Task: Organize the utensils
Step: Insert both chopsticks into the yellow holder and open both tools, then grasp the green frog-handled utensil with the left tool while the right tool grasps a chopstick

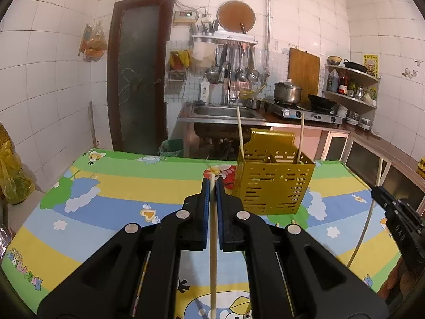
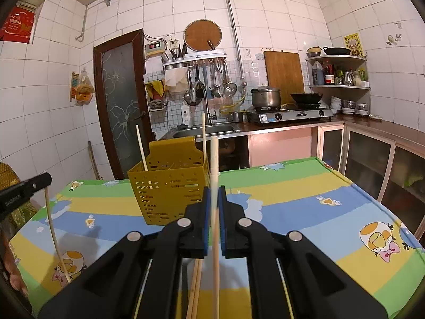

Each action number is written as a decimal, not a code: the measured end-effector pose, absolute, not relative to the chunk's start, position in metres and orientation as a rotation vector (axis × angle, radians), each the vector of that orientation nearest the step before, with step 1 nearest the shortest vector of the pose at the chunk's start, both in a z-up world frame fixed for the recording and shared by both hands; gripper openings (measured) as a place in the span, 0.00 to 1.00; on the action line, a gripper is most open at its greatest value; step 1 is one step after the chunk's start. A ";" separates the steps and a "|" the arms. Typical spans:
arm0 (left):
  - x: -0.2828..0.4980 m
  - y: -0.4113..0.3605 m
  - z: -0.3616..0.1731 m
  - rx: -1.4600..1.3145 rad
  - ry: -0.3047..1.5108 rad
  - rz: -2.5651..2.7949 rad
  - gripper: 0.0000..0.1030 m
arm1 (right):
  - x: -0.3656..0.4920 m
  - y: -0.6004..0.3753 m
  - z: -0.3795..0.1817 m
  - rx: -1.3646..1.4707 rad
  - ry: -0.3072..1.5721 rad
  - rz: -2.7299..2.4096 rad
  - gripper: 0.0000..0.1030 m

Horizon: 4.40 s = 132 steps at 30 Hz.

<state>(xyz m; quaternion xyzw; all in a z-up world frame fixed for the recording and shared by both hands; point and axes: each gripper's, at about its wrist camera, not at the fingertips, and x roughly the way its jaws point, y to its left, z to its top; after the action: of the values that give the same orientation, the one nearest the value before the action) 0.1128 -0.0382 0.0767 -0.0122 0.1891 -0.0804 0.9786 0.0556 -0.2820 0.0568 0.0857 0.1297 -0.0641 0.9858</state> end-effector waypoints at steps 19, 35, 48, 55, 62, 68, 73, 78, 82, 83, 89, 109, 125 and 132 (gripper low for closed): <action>0.197 -0.103 0.231 -0.029 0.004 -0.268 0.04 | 0.163 -0.283 0.200 0.146 -0.069 -0.086 0.06; 0.311 -0.129 0.108 -0.043 0.222 -0.255 0.04 | 0.239 -0.284 0.098 0.148 0.109 -0.084 0.06; 0.257 -0.065 0.139 -0.046 0.381 -0.203 0.89 | 0.178 -0.306 0.126 0.130 0.278 -0.155 0.66; 0.209 -0.026 0.108 -0.041 0.497 -0.161 0.95 | 0.145 -0.300 0.102 0.100 0.432 -0.157 0.67; 0.185 -0.023 0.040 -0.013 0.646 -0.150 0.95 | 0.136 -0.290 0.034 0.117 0.610 -0.142 0.67; 0.183 -0.027 -0.009 -0.004 0.744 -0.132 0.95 | 0.143 -0.289 -0.019 0.113 0.726 -0.152 0.67; 0.184 -0.033 -0.031 0.005 0.784 -0.132 0.95 | 0.149 -0.286 -0.040 0.113 0.782 -0.148 0.67; 0.185 -0.040 -0.037 0.014 0.800 -0.139 0.95 | 0.155 -0.281 -0.039 0.097 0.789 -0.150 0.67; 0.184 -0.042 -0.038 0.019 0.802 -0.140 0.95 | 0.162 -0.276 -0.043 0.085 0.821 -0.148 0.66; 0.184 -0.042 -0.039 0.020 0.802 -0.139 0.95 | 0.163 -0.276 -0.043 0.084 0.825 -0.149 0.66; 0.187 -0.040 -0.043 0.005 0.819 -0.133 0.95 | 0.165 -0.272 -0.045 0.087 0.851 -0.149 0.59; 0.192 -0.075 -0.055 0.015 0.889 -0.117 0.95 | 0.152 -0.283 -0.044 0.142 0.876 -0.116 0.06; 0.205 -0.106 -0.070 0.051 0.960 -0.107 0.67 | 0.141 -0.301 -0.048 0.185 0.860 -0.115 0.06; 0.212 -0.123 -0.065 0.093 0.995 -0.141 0.34 | 0.148 -0.302 -0.046 0.175 0.910 -0.108 0.06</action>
<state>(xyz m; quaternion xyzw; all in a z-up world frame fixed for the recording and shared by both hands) 0.2124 -0.1234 -0.0651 0.0445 0.4767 -0.0675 0.8753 0.1482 -0.3022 -0.0456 0.0843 0.4385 -0.0523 0.8932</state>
